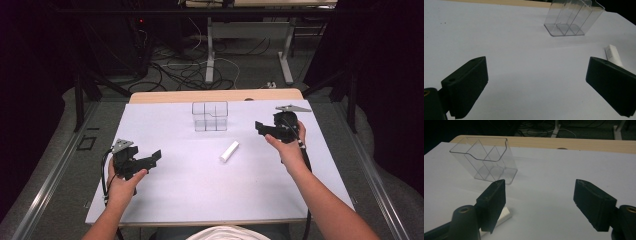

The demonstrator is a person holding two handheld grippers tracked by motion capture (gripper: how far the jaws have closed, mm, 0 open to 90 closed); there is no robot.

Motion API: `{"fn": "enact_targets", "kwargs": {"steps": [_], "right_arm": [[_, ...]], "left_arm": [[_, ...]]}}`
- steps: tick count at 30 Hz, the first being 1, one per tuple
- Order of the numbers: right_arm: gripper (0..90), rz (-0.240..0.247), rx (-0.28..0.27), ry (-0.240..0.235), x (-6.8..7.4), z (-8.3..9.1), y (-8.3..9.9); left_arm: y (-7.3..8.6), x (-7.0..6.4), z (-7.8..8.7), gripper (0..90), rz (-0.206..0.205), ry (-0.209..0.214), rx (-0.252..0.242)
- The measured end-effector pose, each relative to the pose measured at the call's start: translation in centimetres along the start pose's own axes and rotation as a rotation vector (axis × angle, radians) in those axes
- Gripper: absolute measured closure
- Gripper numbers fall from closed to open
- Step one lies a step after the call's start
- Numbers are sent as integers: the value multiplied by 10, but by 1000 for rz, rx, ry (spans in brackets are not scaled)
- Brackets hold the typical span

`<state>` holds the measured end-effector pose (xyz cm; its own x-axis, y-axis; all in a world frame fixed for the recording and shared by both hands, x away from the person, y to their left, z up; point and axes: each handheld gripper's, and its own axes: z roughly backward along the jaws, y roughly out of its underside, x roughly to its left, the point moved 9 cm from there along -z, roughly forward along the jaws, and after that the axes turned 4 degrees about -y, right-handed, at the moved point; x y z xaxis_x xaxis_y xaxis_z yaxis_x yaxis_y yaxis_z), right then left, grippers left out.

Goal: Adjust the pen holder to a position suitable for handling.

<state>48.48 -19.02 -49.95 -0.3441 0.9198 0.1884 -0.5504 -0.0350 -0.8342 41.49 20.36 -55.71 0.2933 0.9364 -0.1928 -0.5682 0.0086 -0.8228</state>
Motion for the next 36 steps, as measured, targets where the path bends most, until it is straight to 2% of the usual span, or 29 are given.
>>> {"fn": "enact_targets", "kwargs": {"steps": [1,8,13,21,25,27,36], "right_arm": [[258,12,2,0,6,-4,-7],[262,51,27,-9,26,-19,-21],[299,47,53,-17,37,-31,-31],[359,29,105,-16,45,-56,-39],[364,20,116,0,46,-66,-42],[371,-1,145,13,46,-75,-40],[386,-10,178,29,46,-95,-42]], "left_arm": [[0,0,0,44,0,0,2],[0,1,1,51,2,-1,-3],[1,1,1,53,4,0,-1],[1,3,3,54,7,3,-2],[0,4,4,54,15,1,-6],[0,4,4,54,13,-1,-8],[1,5,4,60,12,-3,-4]]}}
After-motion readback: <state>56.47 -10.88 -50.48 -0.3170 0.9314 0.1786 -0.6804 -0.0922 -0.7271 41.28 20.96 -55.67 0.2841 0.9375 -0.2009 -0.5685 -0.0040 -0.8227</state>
